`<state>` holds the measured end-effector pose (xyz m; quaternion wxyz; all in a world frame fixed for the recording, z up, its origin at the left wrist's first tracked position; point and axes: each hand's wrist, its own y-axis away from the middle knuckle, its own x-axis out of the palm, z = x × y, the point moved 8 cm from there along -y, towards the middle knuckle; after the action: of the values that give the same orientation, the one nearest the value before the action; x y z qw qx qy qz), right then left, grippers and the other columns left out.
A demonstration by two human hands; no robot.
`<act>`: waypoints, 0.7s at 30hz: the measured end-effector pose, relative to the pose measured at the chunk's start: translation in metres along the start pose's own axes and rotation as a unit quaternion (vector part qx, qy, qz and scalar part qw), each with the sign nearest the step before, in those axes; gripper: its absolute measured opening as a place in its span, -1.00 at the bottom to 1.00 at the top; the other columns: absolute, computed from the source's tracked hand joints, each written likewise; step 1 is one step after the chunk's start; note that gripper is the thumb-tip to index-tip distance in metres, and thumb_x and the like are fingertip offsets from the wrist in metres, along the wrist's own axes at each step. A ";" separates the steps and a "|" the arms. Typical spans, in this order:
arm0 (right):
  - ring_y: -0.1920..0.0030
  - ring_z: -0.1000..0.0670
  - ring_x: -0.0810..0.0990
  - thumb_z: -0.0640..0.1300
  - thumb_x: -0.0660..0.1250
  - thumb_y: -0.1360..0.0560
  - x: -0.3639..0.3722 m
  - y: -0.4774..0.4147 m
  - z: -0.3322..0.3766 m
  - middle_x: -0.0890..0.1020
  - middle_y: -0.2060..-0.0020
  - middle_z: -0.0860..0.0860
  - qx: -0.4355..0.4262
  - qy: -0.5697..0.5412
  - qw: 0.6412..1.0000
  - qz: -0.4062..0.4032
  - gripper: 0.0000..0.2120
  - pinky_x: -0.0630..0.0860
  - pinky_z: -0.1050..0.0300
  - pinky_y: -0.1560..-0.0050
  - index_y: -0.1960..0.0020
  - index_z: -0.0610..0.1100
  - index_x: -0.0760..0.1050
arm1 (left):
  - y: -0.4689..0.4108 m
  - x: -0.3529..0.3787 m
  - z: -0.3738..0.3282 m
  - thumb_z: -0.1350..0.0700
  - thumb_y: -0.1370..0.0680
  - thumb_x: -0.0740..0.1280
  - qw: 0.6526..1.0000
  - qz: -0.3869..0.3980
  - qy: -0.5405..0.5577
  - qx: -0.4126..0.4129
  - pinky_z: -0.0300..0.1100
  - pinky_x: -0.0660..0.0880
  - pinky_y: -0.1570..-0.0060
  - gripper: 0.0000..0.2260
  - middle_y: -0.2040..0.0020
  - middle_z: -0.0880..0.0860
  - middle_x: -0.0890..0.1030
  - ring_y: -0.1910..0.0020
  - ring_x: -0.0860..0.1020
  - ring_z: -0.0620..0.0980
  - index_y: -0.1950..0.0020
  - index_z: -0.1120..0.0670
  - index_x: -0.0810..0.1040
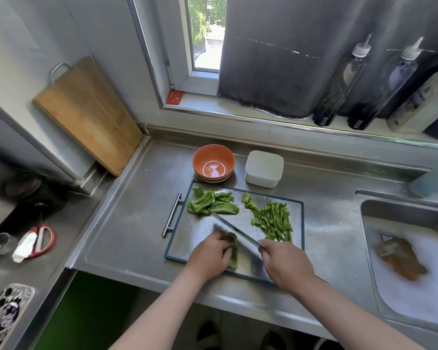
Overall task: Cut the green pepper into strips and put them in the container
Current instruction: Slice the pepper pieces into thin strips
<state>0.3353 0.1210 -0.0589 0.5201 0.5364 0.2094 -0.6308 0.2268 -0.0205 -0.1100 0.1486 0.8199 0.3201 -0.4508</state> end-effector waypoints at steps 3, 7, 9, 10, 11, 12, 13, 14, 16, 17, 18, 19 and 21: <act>0.06 -0.10 0.61 0.00 0.08 -0.65 0.005 0.000 0.001 0.67 0.10 0.04 0.004 -0.008 1.000 0.010 -0.75 0.53 0.04 0.15 -0.04 0.04 0.54 | 0.007 0.005 0.002 0.04 -0.58 0.27 1.000 0.019 0.023 -0.007 -0.16 0.52 -0.11 -0.74 -0.18 -0.03 0.56 -0.12 0.53 -0.04 -0.19 0.03 0.67; 0.13 -0.10 0.58 -0.02 0.06 -0.64 0.012 0.000 0.005 0.61 0.22 0.07 -0.004 -0.006 1.000 0.028 -0.77 0.42 0.07 0.26 0.09 0.07 0.46 | 0.014 0.003 -0.003 0.09 -0.54 0.29 0.997 -0.010 -0.010 0.073 -0.12 0.58 0.01 -0.77 -0.08 -0.02 0.58 -0.08 0.51 -0.05 -0.10 0.09 0.68; 0.07 -0.09 0.61 -0.01 0.06 -0.65 0.010 0.002 0.006 0.67 0.10 0.04 -0.009 0.009 1.000 0.015 -0.74 0.46 0.07 0.20 -0.13 0.10 0.52 | 0.014 0.005 -0.008 0.13 -0.54 0.29 0.994 -0.003 -0.034 0.107 -0.10 0.59 0.08 -0.79 -0.04 0.00 0.59 -0.07 0.50 -0.04 -0.05 0.11 0.69; 0.05 -0.08 0.62 0.00 0.06 -0.65 0.009 0.004 0.008 0.68 0.06 0.02 -0.016 0.018 1.000 0.005 -0.72 0.46 0.07 0.19 -0.22 0.12 0.51 | 0.013 0.007 -0.009 0.13 -0.54 0.27 0.992 0.004 -0.046 0.119 -0.07 0.60 0.10 -0.77 -0.04 0.01 0.60 -0.08 0.51 -0.01 -0.04 0.12 0.69; 0.05 -0.08 0.62 0.02 0.06 -0.66 0.008 0.006 0.009 0.68 0.05 0.01 -0.024 0.025 0.999 -0.002 -0.71 0.44 0.07 0.19 -0.27 0.13 0.48 | 0.011 0.010 -0.008 0.11 -0.53 0.24 0.990 0.006 -0.056 0.128 -0.06 0.62 0.13 -0.75 -0.04 0.03 0.62 -0.08 0.53 0.02 -0.03 0.12 0.70; 0.05 -0.07 0.62 0.03 0.06 -0.67 0.007 0.008 0.011 0.68 0.05 0.01 -0.032 0.029 0.999 -0.006 -0.70 0.42 0.06 0.20 -0.32 0.16 0.46 | 0.010 0.012 -0.007 0.10 -0.52 0.22 0.989 0.010 -0.064 0.132 -0.06 0.63 0.16 -0.73 -0.05 0.05 0.63 -0.08 0.56 0.05 -0.02 0.11 0.70; 0.05 -0.07 0.61 0.05 0.06 -0.67 0.006 0.011 0.012 0.68 0.06 0.01 -0.041 0.032 0.999 -0.008 -0.70 0.41 0.06 0.20 -0.34 0.18 0.43 | 0.009 0.013 -0.007 0.10 -0.51 0.24 0.989 0.012 -0.066 0.132 -0.05 0.64 0.19 -0.74 -0.07 0.06 0.63 -0.06 0.59 0.08 -0.03 0.10 0.70; 0.06 -0.07 0.61 0.06 0.06 -0.67 0.005 0.013 0.013 0.67 0.07 0.02 -0.048 0.036 0.998 -0.008 -0.69 0.42 0.05 0.19 -0.36 0.19 0.42 | 0.008 0.014 -0.007 0.12 -0.49 0.29 0.989 0.020 -0.067 0.133 -0.05 0.64 0.21 -0.78 -0.09 0.07 0.63 -0.05 0.61 0.09 -0.04 0.09 0.69; 0.12 -0.07 0.60 0.07 0.05 -0.67 0.005 0.018 0.016 0.65 0.12 0.02 -0.063 0.048 0.997 -0.006 -0.70 0.44 0.04 0.20 -0.34 0.17 0.41 | 0.010 0.014 -0.011 0.17 -0.39 0.47 0.986 0.015 -0.081 0.145 -0.12 0.63 0.25 -0.74 -0.10 0.06 0.65 -0.01 0.63 0.08 -0.08 0.04 0.68; 0.16 -0.07 0.58 0.07 0.04 -0.67 0.004 0.020 0.018 0.62 0.15 0.02 -0.066 0.056 0.996 -0.006 -0.72 0.43 0.03 0.21 -0.31 0.15 0.41 | 0.011 0.014 -0.013 0.18 -0.35 0.52 0.985 0.007 -0.089 0.147 -0.16 0.62 0.27 -0.68 -0.09 0.05 0.66 0.00 0.64 0.07 -0.10 0.03 0.68; 0.20 -0.08 0.55 0.07 0.03 -0.67 0.004 0.022 0.019 0.59 0.18 0.02 -0.068 0.064 0.996 -0.006 -0.74 0.41 0.02 0.24 -0.28 0.13 0.40 | 0.011 0.012 -0.015 0.18 -0.36 0.51 0.986 -0.005 -0.086 0.146 -0.16 0.61 0.28 -0.67 -0.08 0.04 0.66 0.01 0.64 0.08 -0.12 0.03 0.67; 0.23 -0.09 0.51 0.06 0.03 -0.67 0.004 0.023 0.019 0.56 0.21 0.03 -0.067 0.072 0.995 -0.005 -0.75 0.39 0.02 0.26 -0.26 0.11 0.40 | 0.010 0.013 -0.016 0.16 -0.41 0.45 0.985 -0.014 -0.085 0.148 -0.15 0.61 0.27 -0.71 -0.07 0.05 0.66 0.01 0.64 0.09 -0.13 0.04 0.66; 0.27 -0.10 0.45 0.04 0.02 -0.67 0.005 0.022 0.020 0.48 0.24 0.03 -0.062 0.083 0.995 -0.001 -0.77 0.35 0.03 0.29 -0.23 0.08 0.40 | 0.009 0.013 -0.015 0.10 -0.50 0.28 0.989 -0.020 -0.065 0.134 -0.11 0.63 0.23 -0.74 -0.06 0.06 0.67 0.00 0.63 0.10 -0.13 0.06 0.65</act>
<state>0.3464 0.0944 -0.0507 0.5322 0.5537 0.2913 -0.5704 0.2472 -0.0143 -0.1129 0.0491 0.7947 0.2629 -0.5448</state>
